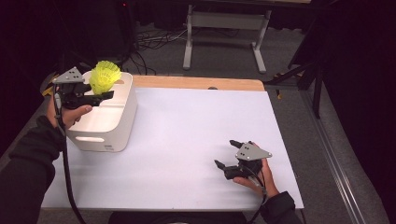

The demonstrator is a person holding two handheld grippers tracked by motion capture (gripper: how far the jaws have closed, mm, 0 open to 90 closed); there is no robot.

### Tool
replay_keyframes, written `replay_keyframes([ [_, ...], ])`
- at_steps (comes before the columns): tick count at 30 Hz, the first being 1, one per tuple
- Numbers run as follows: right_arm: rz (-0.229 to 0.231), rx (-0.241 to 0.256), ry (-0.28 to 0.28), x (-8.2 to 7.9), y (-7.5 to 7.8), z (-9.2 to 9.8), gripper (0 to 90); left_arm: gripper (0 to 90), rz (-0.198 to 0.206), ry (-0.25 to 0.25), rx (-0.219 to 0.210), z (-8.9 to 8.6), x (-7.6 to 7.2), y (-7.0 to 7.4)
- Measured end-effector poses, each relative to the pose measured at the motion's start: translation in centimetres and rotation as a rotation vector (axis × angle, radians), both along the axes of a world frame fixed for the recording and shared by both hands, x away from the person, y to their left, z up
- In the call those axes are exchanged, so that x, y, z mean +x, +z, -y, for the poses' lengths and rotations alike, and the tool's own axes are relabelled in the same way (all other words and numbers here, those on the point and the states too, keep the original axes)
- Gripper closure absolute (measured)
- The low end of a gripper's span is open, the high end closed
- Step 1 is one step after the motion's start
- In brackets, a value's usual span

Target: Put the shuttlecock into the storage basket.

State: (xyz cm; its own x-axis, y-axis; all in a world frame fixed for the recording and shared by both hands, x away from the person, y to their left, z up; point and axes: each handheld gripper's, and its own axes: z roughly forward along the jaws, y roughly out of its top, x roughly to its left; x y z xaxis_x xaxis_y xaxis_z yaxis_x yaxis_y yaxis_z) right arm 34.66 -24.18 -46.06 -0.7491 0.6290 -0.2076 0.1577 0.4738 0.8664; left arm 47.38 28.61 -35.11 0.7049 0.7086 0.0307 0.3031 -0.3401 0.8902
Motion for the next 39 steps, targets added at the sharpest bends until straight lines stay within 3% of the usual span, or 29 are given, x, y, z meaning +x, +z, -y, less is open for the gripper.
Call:
replay_keyframes([
  [6, 0.000, -0.011, 0.004, 0.3, 0.0, -0.1, 13.1, 52.2, -0.051, 0.017, 0.035, 0.2, 2.1, -0.8],
  [18, -0.011, -0.012, 0.002, 1.2, -0.2, 0.5, 13.2, 52.6, -0.153, 0.046, 0.180, 1.4, 5.2, -3.3],
  [20, -0.010, -0.012, 0.004, 1.3, -0.2, 0.6, 13.2, 53.3, -0.163, 0.073, 0.203, 1.5, 5.4, -3.4],
  [27, -0.018, -0.004, 0.007, 1.5, -0.3, 0.8, 13.2, 54.3, -0.170, 0.091, 0.188, 1.0, 5.5, -3.6],
  [30, -0.022, -0.005, 0.009, 1.5, -0.3, 0.8, 13.2, 54.5, -0.194, 0.085, 0.211, 1.3, 5.7, -3.8],
  [32, -0.025, -0.005, 0.012, 1.5, -0.4, 0.8, 13.2, 54.6, -0.220, 0.085, 0.251, 1.4, 5.8, -4.0],
  [35, -0.027, -0.005, 0.016, 1.4, -0.4, 0.7, 13.2, 55.1, -0.257, 0.092, 0.271, 1.3, 6.0, -4.3],
  [39, -0.035, -0.005, 0.022, 1.4, -0.4, 0.7, 13.2, 54.7, -0.278, 0.106, 0.288, 1.3, 6.3, -4.7],
])
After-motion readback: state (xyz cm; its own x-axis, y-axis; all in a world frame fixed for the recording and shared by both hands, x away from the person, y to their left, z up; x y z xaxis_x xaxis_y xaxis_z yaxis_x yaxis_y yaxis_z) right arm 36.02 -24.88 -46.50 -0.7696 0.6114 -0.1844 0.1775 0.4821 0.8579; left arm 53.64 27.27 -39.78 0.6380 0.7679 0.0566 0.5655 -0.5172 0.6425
